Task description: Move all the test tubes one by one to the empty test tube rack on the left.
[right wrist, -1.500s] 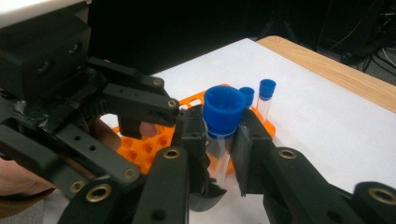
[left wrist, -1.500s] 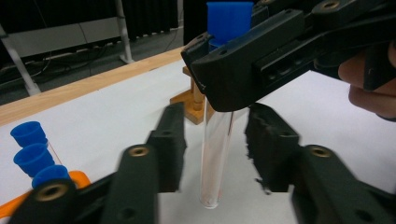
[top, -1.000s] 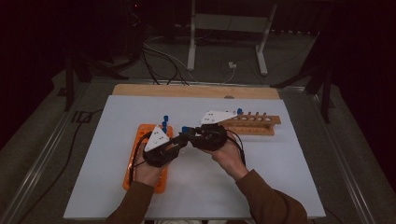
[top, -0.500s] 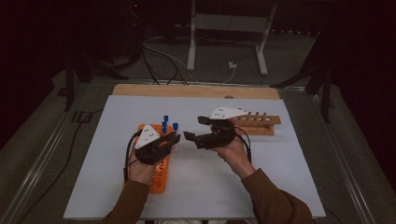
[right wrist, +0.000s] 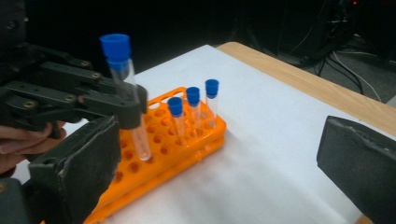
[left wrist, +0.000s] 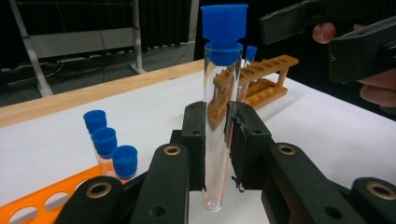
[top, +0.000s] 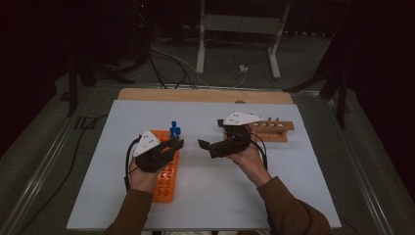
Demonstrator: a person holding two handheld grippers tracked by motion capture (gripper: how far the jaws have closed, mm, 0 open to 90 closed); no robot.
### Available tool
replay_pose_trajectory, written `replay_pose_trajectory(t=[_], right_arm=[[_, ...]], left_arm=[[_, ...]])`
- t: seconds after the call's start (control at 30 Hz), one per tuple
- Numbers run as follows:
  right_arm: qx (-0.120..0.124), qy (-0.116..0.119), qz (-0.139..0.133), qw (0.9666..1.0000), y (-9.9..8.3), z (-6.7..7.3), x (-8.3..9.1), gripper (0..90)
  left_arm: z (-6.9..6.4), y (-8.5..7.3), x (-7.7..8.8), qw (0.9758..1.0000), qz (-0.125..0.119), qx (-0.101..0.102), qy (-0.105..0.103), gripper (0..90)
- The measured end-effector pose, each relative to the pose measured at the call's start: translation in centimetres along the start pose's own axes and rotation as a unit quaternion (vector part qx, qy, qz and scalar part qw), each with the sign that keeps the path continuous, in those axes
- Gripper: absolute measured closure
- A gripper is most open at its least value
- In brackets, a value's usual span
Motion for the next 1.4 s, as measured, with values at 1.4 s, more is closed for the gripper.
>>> replay_pose_trajectory(t=[1.4], right_arm=[[-0.023, -0.011, -0.015, 0.9996, -2.0, -2.9, 2.3, 0.2]], left_arm=[[2.6, -2.5, -1.7, 0.9968, 0.05, 0.009, 0.062, 78.1]])
Point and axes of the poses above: each handheld gripper's, and its own axes: x roughly backward along the jaws, y roughly out of its top, z roughly to its left, the point moved 2 cm from there along -x, roughly forward along the jaws, and after that the axes turned 6 degrees about z, right-handed, at the moved point
